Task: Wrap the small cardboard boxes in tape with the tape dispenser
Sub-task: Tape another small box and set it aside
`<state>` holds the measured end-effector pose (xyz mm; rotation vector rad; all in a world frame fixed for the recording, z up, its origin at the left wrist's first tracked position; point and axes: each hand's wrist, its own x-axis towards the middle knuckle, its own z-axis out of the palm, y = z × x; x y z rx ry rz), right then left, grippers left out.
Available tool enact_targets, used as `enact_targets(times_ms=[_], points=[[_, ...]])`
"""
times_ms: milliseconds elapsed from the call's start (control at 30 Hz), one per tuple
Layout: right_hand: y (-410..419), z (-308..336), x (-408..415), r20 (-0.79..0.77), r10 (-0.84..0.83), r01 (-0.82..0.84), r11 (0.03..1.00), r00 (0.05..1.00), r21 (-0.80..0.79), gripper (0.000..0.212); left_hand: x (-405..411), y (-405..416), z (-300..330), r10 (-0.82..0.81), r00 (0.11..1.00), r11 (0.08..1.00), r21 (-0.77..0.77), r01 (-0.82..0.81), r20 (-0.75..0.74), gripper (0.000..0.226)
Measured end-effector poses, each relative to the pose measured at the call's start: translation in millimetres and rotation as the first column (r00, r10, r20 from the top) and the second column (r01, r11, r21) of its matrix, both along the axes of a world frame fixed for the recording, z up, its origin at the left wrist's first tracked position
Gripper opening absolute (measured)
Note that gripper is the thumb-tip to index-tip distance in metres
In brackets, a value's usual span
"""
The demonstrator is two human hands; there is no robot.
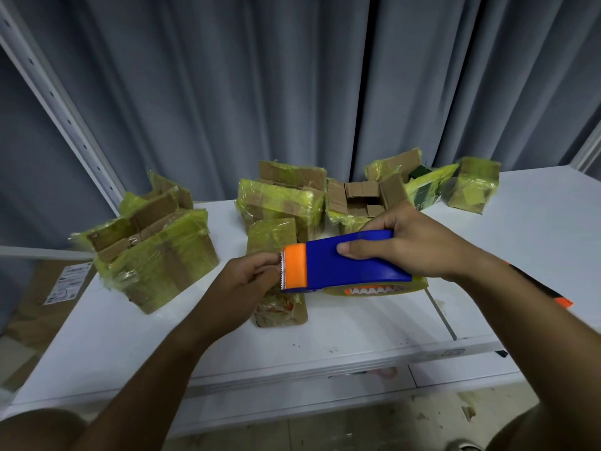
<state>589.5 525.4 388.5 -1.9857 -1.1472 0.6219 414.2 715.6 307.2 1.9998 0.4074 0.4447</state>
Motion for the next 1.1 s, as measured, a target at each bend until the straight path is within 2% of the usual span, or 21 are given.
enact_targets(times_ms=[200,367,467,600,700,867,967,1100], points=[[0,-1,0,-0.003,0.011,-0.011,1.0,1.0,0.012,0.031,0,4,-2,0.078,0.997,0.994,0.074,-0.078,0.008,0.029],[0,-2,-2,-0.012,0.032,-0.031,0.999,0.999,0.039,0.024,-2,4,0,0.118,0.993,0.992,0.049,-0.117,-0.013,0.023],[2,-4,-4,0.002,0.035,-0.035,0.998,0.999,0.059,0.022,-5,6,1,0.134,0.991,0.987,0.093,-0.131,-0.028,0.019],[3,-5,-6,-0.002,0.043,-0.043,0.996,0.999,0.079,0.018,-5,1,4,0.167,0.985,0.985,-0.029,-0.168,-0.038,0.016],[6,-9,-7,0.001,0.034,-0.034,0.995,0.999,0.096,0.024,-4,-2,4,0.237,0.969,0.967,-0.077,-0.243,-0.072,0.02],[11,-13,-12,-0.01,0.026,-0.024,0.994,1.0,0.109,0.027,-4,-5,2,0.317,0.945,0.948,0.01,-0.318,-0.076,0.024],[13,-15,-13,-0.015,0.042,-0.041,0.994,0.999,0.101,0.036,-8,-6,0,0.318,0.946,0.944,0.116,-0.309,-0.069,0.02],[12,-14,-12,-0.04,0.066,-0.063,0.995,0.997,0.073,0.041,-15,-7,-4,0.313,0.947,0.938,0.182,-0.297,-0.072,0.024]])
